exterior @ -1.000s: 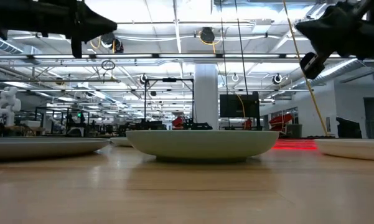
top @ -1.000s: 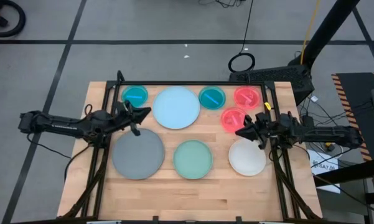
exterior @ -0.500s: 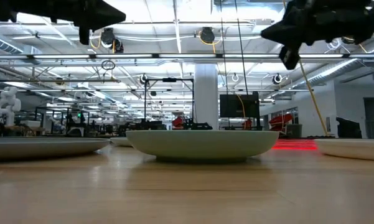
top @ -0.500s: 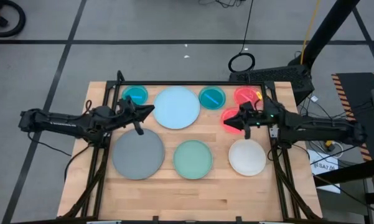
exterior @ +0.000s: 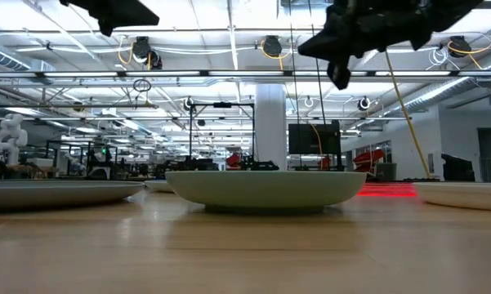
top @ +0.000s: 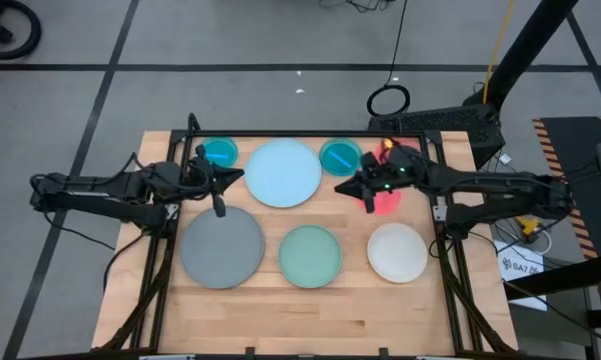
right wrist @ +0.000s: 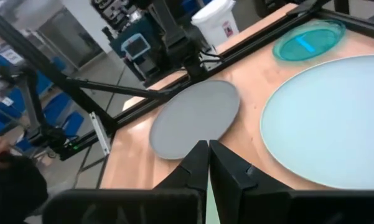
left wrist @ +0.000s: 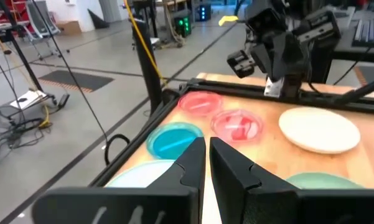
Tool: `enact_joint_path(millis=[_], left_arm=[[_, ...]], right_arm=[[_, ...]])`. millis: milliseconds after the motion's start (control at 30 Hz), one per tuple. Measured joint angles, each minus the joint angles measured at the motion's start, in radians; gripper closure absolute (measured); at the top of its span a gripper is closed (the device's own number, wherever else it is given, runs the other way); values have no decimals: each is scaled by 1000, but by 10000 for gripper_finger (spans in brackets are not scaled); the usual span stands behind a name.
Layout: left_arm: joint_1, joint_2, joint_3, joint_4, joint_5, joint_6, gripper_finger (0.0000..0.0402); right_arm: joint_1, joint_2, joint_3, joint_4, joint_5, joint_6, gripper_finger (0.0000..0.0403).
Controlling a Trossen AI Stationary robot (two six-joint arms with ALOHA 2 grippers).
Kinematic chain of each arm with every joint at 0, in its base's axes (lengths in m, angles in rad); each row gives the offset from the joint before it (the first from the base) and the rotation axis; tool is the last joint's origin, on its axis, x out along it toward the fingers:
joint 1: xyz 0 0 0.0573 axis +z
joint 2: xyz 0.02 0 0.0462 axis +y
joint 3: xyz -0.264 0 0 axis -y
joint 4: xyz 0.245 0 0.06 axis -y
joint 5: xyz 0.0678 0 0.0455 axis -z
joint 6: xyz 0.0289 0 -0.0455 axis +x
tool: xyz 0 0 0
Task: Stack plastic plates
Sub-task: Stack the gray plate on top of the light blue plate
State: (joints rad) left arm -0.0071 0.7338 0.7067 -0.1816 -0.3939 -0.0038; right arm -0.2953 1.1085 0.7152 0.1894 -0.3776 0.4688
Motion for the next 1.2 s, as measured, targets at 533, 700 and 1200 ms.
enact_joint_path(millis=[533,700,1200], left_arm=[[-2,-4,0,-39,0,3,371],[-2,-3,0,-107,0,-59,371],[-2,-4,49,-147,0,-108,371]], right_arm=[[0,417,371,-57,-178,-248,392],[1,524,450,-66,-175,-276,392],[14,725,468,143,-139,-142,392]])
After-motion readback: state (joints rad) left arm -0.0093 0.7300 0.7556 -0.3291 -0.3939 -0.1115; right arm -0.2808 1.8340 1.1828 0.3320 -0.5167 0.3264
